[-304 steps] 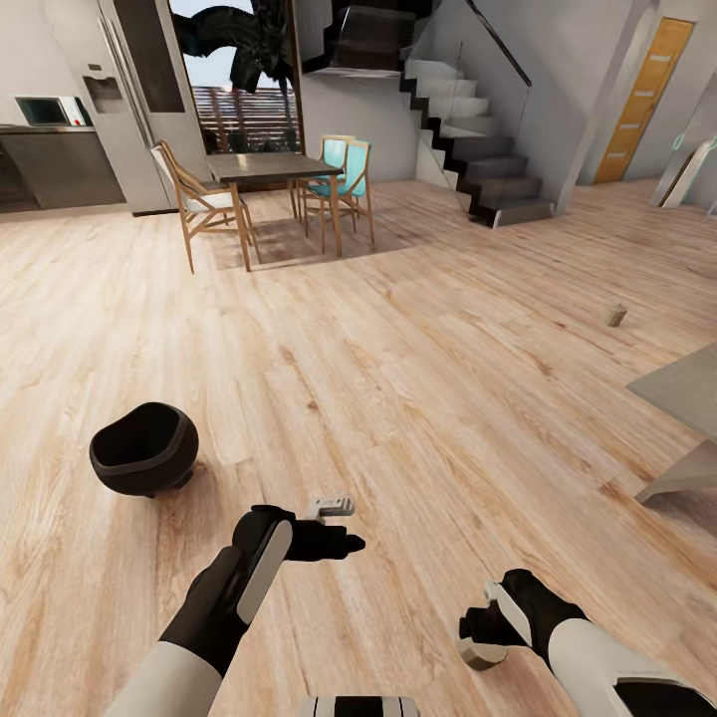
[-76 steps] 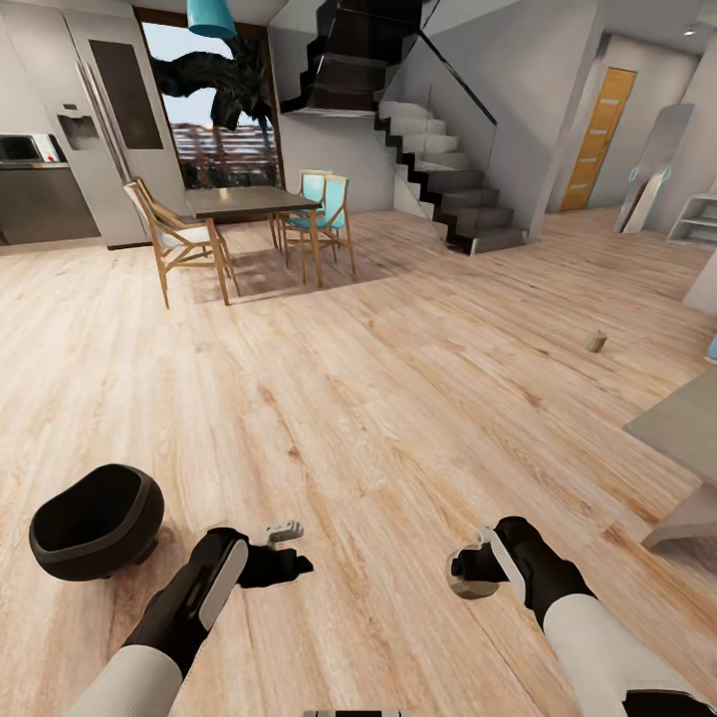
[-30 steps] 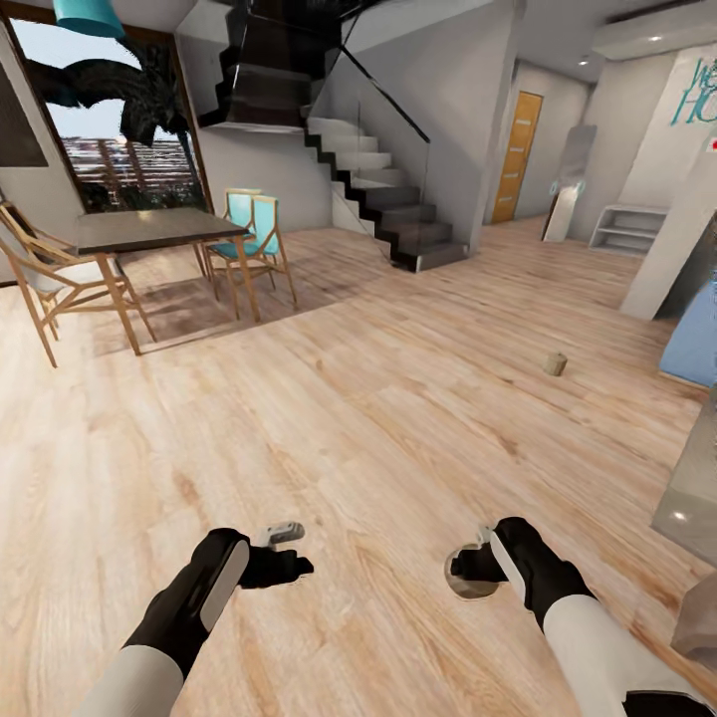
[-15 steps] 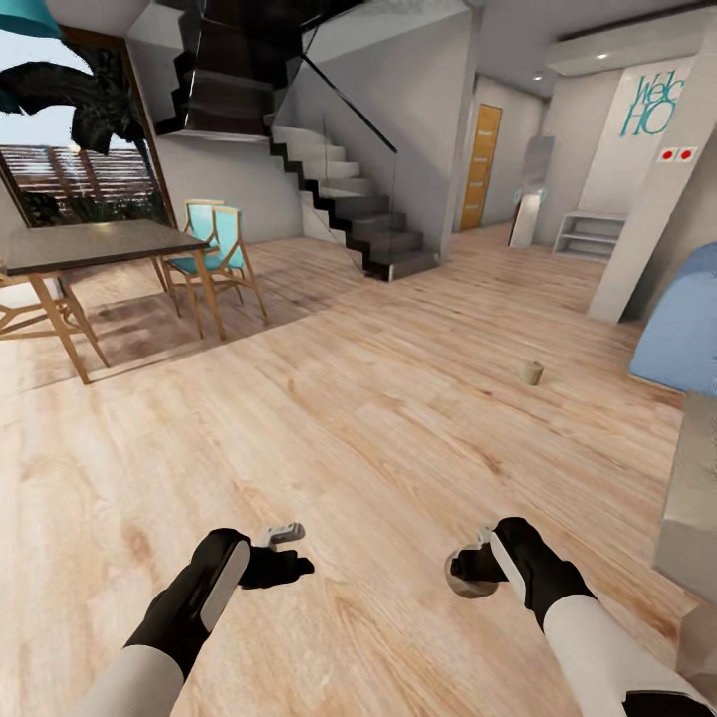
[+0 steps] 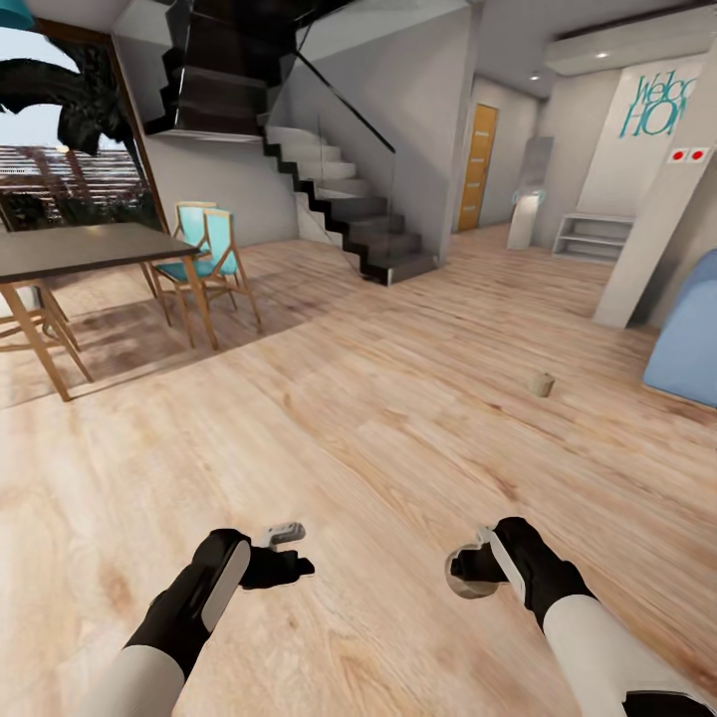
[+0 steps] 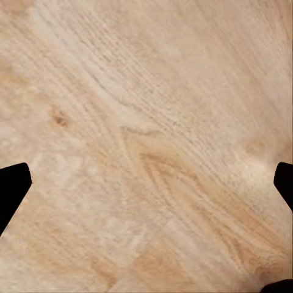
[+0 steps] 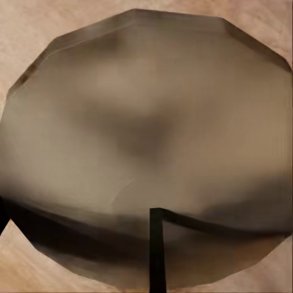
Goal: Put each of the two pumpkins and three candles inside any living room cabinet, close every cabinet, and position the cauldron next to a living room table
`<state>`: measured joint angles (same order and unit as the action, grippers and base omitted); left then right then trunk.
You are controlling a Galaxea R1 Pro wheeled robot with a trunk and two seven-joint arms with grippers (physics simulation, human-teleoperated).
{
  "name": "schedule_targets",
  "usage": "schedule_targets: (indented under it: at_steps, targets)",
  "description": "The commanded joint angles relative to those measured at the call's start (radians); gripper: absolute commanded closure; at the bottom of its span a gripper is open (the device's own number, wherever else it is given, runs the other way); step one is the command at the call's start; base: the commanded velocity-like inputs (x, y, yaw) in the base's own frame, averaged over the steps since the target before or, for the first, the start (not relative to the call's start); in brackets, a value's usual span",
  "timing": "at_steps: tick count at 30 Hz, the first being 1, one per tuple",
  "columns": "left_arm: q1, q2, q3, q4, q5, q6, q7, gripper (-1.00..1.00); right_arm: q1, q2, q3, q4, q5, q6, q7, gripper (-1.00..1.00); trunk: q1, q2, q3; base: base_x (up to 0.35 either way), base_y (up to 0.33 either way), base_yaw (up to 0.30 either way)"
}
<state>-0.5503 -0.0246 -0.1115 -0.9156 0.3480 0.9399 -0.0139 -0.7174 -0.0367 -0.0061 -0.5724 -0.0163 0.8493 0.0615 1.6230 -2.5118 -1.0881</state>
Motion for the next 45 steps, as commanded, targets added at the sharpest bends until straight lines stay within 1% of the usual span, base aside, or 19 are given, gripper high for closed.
schedule_targets:
  at_steps: [1,29,34,41,45]
  targets:
    - [0.000,0.000,0.000,-0.001,-0.001,0.004,0.000,-1.00,-0.001,0.000,-0.001,-0.001,-0.002,0.005,0.001,1.00,0.000,0.000,-0.001,0.336,0.146,-0.155]
    - [0.000,-0.001,0.000,0.013,0.000,0.004,0.002,-1.00,-0.001,0.000,-0.003,-0.001,-0.002,0.005,0.000,1.00,0.000,0.000,-0.001,0.322,0.172,-0.272]
    - [0.000,-0.001,0.000,0.014,0.000,0.004,0.002,-1.00,-0.001,0.000,-0.003,-0.001,-0.002,0.004,0.001,1.00,0.000,0.000,-0.001,0.312,0.190,-0.122]
    - [0.000,-0.001,0.000,0.014,0.000,0.004,0.002,-1.00,-0.001,0.000,-0.003,-0.001,-0.002,0.004,0.001,1.00,0.000,0.000,-0.001,0.312,0.190,-0.023]
    - [0.000,-0.001,0.000,0.014,0.000,0.004,0.002,-1.00,-0.001,0.000,-0.003,-0.001,-0.002,0.003,0.001,1.00,0.000,0.000,0.000,0.312,0.190,-0.170]
